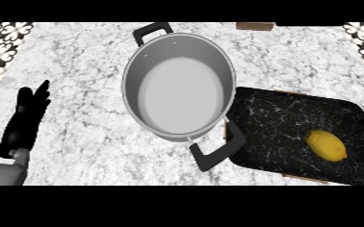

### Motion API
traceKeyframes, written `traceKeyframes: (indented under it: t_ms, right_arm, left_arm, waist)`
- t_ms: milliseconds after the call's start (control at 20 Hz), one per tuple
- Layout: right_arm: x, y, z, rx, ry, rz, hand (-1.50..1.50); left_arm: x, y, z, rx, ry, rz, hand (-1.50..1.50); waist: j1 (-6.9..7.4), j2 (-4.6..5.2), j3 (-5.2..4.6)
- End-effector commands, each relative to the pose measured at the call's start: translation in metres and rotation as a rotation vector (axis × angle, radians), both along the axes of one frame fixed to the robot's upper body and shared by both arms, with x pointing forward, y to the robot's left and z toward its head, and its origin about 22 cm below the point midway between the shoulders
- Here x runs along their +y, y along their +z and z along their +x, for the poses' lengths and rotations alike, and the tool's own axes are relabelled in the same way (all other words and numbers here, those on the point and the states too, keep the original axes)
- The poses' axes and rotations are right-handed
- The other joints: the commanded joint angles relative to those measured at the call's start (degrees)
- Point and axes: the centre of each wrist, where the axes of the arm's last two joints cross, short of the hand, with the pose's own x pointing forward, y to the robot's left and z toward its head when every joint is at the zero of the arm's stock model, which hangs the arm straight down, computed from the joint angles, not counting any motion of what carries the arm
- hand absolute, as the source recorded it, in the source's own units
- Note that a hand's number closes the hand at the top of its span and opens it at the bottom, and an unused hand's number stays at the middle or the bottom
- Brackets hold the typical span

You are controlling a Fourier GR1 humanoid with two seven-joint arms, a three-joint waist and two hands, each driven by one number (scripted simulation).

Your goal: Pick the lemon from the tray and place it in the pot

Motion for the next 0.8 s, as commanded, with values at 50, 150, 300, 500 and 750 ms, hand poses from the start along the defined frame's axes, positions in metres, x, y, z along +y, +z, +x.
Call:
traceKeyframes:
  t_ms: [50,150,300,500,750]
  right_arm:
    - [0.015,0.014,0.005,0.073,-0.035,-0.07,-1.5]
    - [0.01,-0.017,0.007,0.091,-0.085,-0.078,-1.5]
    - [0.018,-0.029,0.007,0.096,-0.083,-0.073,-1.5]
    - [0.005,-0.028,0.022,0.112,-0.091,-0.076,-1.5]
    - [0.017,-0.054,0.021,0.118,-0.104,-0.089,-1.5]
  left_arm:
    - [0.003,-0.002,0.014,-0.007,0.0,-0.007,0.0]
    - [-0.001,0.011,-0.007,-0.016,-0.009,-0.007,0.0]
    - [-0.009,0.011,0.008,-0.005,0.007,0.012,0.0]
    - [-0.016,-0.012,-0.002,-0.015,-0.007,-0.005,0.0]
    - [0.007,0.001,-0.003,-0.017,-0.006,-0.012,0.0]
  waist:
    - [0.02,0.09,0.05]
    - [0.69,-0.01,0.12]
    - [0.26,0.01,0.13]
    - [0.26,-0.01,0.11]
    - [0.15,-0.06,0.11]
